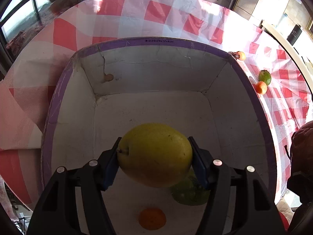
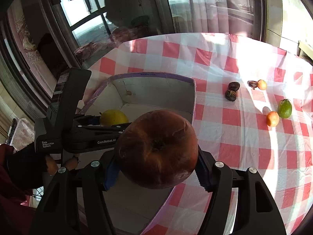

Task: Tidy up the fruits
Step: 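Lower and open both tools, releasing the pear and apple into the box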

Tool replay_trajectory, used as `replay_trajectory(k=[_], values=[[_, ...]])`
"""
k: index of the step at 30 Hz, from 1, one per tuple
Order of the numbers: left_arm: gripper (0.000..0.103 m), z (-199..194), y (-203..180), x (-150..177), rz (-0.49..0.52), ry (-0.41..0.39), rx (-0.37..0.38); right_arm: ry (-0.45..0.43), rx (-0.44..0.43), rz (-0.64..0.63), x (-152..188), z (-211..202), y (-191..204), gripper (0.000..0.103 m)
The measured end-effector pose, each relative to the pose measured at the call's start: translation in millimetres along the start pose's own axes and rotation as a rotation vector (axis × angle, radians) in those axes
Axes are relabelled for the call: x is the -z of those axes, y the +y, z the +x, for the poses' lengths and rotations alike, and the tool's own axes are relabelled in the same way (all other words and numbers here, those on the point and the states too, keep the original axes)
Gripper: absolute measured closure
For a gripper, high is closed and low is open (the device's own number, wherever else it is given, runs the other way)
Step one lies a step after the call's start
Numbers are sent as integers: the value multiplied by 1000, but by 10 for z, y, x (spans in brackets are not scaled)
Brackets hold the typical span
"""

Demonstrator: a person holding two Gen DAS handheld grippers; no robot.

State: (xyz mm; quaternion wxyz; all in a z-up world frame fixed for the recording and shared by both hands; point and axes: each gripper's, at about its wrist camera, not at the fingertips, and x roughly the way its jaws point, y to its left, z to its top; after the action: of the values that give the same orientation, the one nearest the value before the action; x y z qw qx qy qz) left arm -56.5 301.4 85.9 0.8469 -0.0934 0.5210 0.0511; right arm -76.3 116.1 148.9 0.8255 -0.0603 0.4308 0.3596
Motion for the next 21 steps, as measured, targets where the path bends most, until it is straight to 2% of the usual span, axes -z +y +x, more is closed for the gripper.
replay_trajectory(k=[3, 8, 11, 14, 16, 19, 21], values=[[38, 81, 61, 6, 17, 18, -8, 72, -40, -29, 20, 136, 113, 39], [38, 356, 49, -22, 92, 86, -52, 301, -102, -145, 157, 563, 415, 39], [38, 533, 101, -20, 108, 137, -78, 435, -89, -276, 304, 833, 692, 39], [38, 648, 215, 12, 81, 173, -91, 537, -77, -361, 437, 1034, 857, 39], [38, 669, 243, 32, 69, 183, -72, 576, -103, -343, 456, 1108, 857, 39], [38, 663, 210, 44, 82, 173, -82, 609, -57, -326, 458, 1215, 812, 39], [38, 664, 224, 41, 72, 169, -73, 651, -63, -263, 487, 1322, 719, 39]])
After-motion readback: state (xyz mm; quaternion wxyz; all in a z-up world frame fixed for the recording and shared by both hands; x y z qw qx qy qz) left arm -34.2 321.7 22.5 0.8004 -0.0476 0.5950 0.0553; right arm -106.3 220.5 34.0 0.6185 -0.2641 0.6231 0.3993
